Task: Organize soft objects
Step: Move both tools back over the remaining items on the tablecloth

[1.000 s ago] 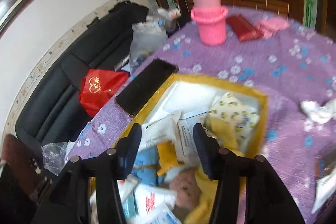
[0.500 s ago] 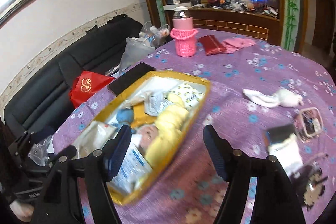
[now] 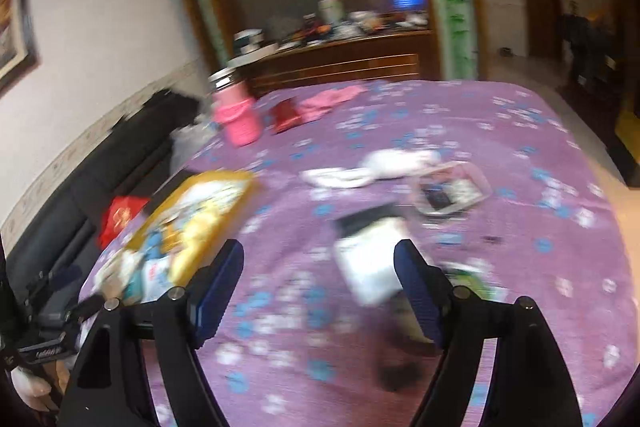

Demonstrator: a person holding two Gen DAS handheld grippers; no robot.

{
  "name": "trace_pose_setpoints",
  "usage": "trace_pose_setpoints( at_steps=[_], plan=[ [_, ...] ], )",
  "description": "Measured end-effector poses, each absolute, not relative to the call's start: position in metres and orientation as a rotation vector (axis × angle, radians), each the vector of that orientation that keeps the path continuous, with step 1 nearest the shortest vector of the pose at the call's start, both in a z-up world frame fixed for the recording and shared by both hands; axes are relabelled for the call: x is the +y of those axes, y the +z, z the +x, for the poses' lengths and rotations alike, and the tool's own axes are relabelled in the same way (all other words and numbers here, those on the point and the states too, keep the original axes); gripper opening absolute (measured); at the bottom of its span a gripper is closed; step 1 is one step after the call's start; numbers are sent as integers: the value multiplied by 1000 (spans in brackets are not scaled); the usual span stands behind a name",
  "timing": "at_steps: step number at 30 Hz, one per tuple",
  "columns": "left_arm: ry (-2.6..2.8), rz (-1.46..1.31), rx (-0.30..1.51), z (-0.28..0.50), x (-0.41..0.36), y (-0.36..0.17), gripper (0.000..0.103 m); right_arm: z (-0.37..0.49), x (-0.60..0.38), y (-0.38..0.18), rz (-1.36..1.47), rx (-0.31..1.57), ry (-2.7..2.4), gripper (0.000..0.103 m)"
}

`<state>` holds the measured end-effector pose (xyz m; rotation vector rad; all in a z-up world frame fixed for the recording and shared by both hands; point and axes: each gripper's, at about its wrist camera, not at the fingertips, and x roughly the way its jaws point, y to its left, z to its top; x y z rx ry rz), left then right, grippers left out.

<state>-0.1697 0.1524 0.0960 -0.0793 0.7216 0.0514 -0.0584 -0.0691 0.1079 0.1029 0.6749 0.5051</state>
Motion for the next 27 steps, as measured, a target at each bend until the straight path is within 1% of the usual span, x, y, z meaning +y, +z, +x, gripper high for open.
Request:
trace_pose_setpoints(
  at_steps=[4,9,13,19,24,27],
  plan=[
    [-121,-150,799,-153,132,82,93,-48,-135,105,185,677,386,77],
    [-219,-142,839,-138,101,78,93,-30,-203,92,308,705,283,77],
    [-247,-125,875,-125,84,71,93,-14,-226,77,356,724,251,77],
    [-257,-109,893,-91,69,72,93,28,-234,53,429,775,256,77],
    [-230,-51,885,-52,52,77,93,61,-236,39,473,792,268,77],
    [-199,-15,884,-21,43,78,93,65,-245,30,499,779,282,77]
  ],
)
